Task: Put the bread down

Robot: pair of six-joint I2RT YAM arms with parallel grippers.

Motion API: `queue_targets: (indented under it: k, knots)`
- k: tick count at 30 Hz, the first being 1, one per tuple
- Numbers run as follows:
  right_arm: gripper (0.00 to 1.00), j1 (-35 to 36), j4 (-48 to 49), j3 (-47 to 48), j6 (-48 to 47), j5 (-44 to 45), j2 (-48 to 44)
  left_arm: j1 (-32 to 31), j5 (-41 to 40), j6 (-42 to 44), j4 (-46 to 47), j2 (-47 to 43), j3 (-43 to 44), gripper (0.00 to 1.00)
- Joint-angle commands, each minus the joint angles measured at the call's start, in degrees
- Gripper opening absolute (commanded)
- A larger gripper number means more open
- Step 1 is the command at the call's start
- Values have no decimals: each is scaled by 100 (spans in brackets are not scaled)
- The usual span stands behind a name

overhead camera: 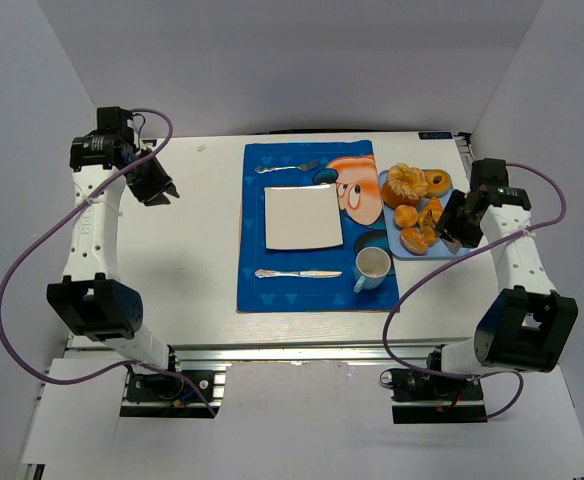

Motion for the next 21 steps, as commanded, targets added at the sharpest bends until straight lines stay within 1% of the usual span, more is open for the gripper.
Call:
queue_targets:
  k: [1,3,4,7,9,10,13,16,18,19,21]
  knots:
    - [54,-38,324,-112,-31,-130,20,-36,67,54,49,-16,238,39]
    - [50,-46,333,-104,-31,-174,72,-36,67,45,49,10,255,39]
    - [44,-55,324,-87,-23,-174,81,-36,67,54,49,19,255,39]
    - [38,-81,131,184,21,-9,46,-36,67,45,49,28,264,39]
    - [36,-99,-140,387,56,132,-59,-36,58,54,40,19,264,39]
    - [34,-99,-229,493,57,281,-103,-36,49,54,40,19,273,39]
    - [30,-99,-712,1046,39,624,-252,-36,41,54,31,19,273,39]
    - [29,-99,-1195,1617,48,687,-375,-36,49,72,31,28,273,39]
    - [29,-99,-1258,1837,-48,399,-568,-36,67,46,40,19,256,39]
    - [29,-90,-1101,1838,-110,-186,-674,-36,84,37,66,19,212,39]
    - [28,-55,-1030,1821,-110,-725,-920,-36,50,19,92,11,203,38]
